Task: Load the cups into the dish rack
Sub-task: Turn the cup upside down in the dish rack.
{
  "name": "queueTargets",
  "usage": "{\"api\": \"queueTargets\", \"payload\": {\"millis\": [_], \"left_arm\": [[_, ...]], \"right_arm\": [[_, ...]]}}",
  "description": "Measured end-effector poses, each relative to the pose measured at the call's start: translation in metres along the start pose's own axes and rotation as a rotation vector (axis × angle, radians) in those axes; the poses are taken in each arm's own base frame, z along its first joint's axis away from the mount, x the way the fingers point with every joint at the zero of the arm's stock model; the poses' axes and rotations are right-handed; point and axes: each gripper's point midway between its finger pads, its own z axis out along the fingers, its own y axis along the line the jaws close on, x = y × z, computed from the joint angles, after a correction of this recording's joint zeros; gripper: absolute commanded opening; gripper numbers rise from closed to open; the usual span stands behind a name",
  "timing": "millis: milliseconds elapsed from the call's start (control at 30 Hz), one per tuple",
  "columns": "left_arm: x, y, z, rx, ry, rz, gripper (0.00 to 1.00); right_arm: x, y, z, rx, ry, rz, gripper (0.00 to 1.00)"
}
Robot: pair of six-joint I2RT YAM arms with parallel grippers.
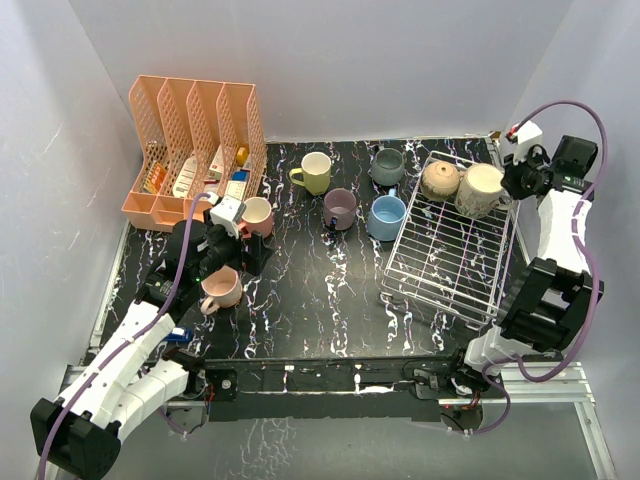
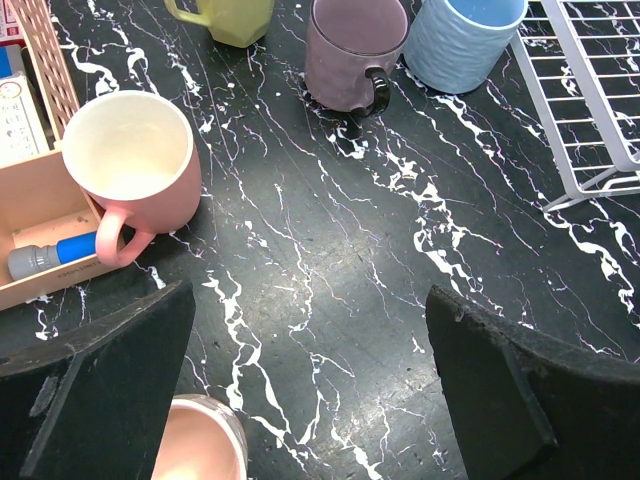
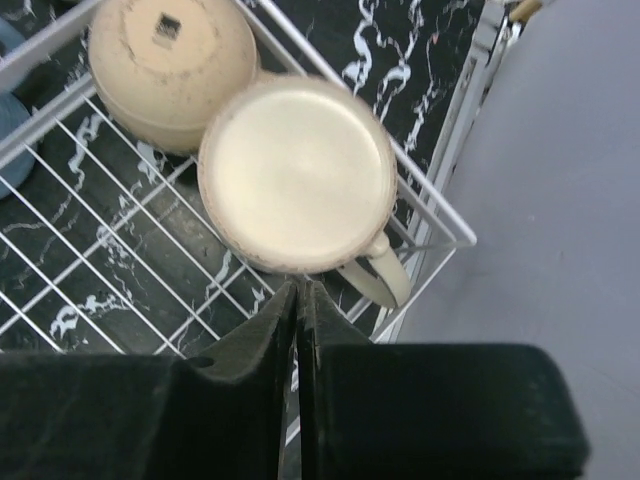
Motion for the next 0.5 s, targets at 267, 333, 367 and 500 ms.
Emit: {"api": "queueTargets", "payload": {"millis": [267, 333, 367, 500], "left_arm": [[0.000, 0.000, 0.000, 0.002, -0.002, 0.000, 0.97], [0.000, -0.001, 0.000, 0.002, -0.002, 0.000, 0.97], [0.000, -0.001, 0.000, 0.003, -0.002, 0.000, 0.97], [-0.001, -0.001, -0.001, 0.003, -0.005, 0.001, 0.97]], "right_arm": [[0.057, -0.004, 0.009, 0.051, 0.170, 0.013, 0.08], [0.070, -0.008, 0.016, 0.059, 0.208, 0.022, 0.08], [0.078, -0.009, 0.019, 0.061, 0.230, 0.031, 0.08], [0.107, -0.014, 0.034, 0.070, 0.310, 0.082, 0.08]]}}
